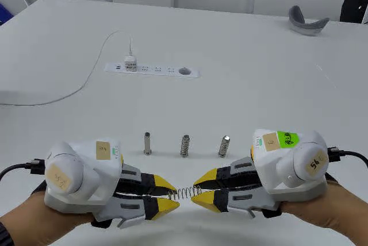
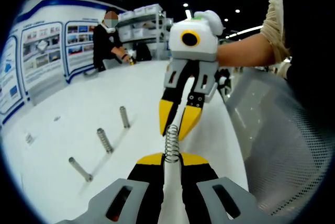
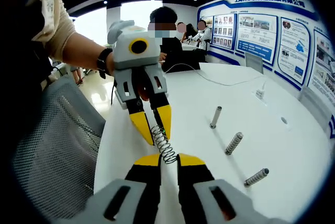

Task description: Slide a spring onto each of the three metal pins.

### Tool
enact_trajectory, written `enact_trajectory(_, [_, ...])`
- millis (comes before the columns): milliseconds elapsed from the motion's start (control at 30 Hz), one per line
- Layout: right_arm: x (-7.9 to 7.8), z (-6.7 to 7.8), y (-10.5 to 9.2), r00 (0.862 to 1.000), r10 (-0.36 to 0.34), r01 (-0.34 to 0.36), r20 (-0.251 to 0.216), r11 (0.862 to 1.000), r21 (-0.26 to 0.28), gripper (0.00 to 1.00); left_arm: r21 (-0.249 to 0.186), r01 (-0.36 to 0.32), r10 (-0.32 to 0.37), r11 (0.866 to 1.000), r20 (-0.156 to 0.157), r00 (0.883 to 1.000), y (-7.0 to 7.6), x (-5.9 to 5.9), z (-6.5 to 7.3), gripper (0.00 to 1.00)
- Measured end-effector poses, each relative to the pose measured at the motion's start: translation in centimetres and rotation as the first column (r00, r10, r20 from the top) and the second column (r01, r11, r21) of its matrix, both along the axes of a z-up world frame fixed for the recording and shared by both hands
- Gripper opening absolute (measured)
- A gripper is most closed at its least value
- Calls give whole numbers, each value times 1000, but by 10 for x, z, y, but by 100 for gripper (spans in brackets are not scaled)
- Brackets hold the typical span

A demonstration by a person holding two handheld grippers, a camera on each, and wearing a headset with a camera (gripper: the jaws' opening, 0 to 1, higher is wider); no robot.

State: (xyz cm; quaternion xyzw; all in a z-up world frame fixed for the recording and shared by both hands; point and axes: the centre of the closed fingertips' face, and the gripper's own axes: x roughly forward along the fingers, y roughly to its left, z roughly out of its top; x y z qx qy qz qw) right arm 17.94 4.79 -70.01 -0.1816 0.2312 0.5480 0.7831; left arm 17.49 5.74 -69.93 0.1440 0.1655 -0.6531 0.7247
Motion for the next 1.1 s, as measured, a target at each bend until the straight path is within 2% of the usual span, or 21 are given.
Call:
enact_trajectory(233, [3,-5,-3,1000,-24,24,-7,1000,-8,11,-77,-34,32,996,-32,999,-5,4,15,11])
enact_trajectory(367, [4,-5,-2,999,-39,39,-15,999,6,11,-97,-39,35,994,-38,999,-8,3,20,11])
enact_trajectory(533, [5,-3,1,998,-49,50,-25,998,34,11,-150,-61,53,987,-56,997,-11,6,32,11])
enact_trajectory(867, [2,1,15,998,-43,45,-41,997,64,11,-211,-72,57,975,-74,996,-18,7,46,10])
enact_trajectory(1100, [0,2,23,999,-27,30,-39,997,76,12,-219,-66,52,973,-69,996,-21,7,50,10])
